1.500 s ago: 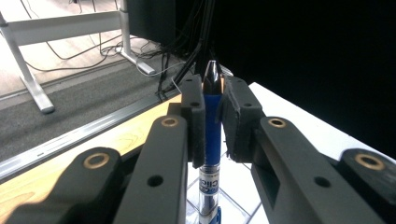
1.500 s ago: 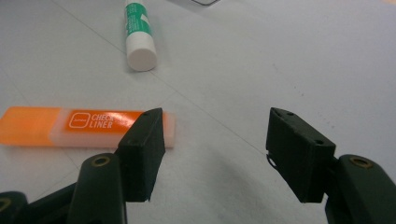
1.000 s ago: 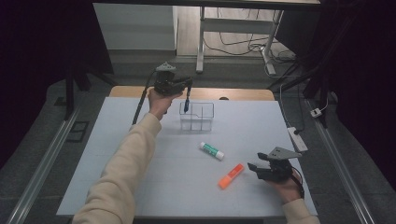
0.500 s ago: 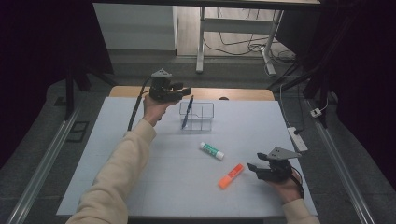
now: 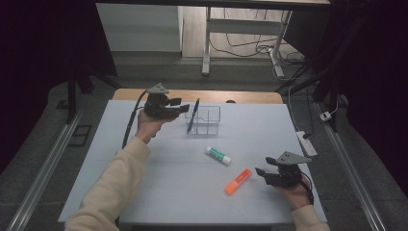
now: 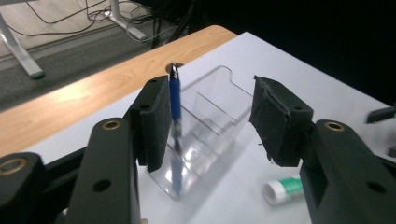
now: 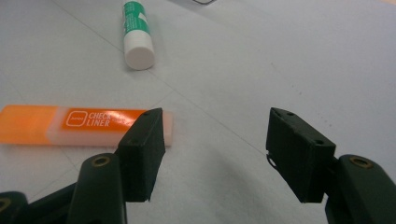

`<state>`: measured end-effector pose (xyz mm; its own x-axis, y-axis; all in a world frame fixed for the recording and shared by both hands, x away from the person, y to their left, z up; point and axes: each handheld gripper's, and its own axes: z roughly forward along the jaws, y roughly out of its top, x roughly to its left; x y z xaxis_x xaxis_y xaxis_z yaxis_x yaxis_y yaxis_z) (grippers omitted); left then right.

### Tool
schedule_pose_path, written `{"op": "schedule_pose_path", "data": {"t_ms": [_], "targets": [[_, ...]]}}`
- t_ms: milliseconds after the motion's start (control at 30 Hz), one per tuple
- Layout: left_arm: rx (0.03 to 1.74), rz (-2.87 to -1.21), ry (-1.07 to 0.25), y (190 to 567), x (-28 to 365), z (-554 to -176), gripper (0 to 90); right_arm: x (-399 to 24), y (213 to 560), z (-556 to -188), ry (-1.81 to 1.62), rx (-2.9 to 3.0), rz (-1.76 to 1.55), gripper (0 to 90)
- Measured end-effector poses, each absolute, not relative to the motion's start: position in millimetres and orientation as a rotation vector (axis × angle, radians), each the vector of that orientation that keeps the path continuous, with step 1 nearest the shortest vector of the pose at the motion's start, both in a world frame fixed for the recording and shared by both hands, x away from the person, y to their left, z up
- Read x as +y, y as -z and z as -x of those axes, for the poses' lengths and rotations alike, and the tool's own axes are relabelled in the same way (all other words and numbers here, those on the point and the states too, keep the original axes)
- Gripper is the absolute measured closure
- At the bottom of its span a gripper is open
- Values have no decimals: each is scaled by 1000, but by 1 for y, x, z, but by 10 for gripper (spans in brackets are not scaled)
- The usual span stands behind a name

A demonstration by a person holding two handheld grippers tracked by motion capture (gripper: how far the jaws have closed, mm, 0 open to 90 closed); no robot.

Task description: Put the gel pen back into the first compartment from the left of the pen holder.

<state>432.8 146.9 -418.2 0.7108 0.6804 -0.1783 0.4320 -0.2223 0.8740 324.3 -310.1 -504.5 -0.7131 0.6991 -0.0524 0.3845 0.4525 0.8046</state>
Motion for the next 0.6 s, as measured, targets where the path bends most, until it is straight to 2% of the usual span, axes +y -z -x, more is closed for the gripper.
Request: {"op": "schedule_pose_path", "data": {"t_ms": [600], "targets": [[899, -1884, -292, 445, 196, -360, 439, -311, 504, -325, -1144, 2330, -921, 363]]}}
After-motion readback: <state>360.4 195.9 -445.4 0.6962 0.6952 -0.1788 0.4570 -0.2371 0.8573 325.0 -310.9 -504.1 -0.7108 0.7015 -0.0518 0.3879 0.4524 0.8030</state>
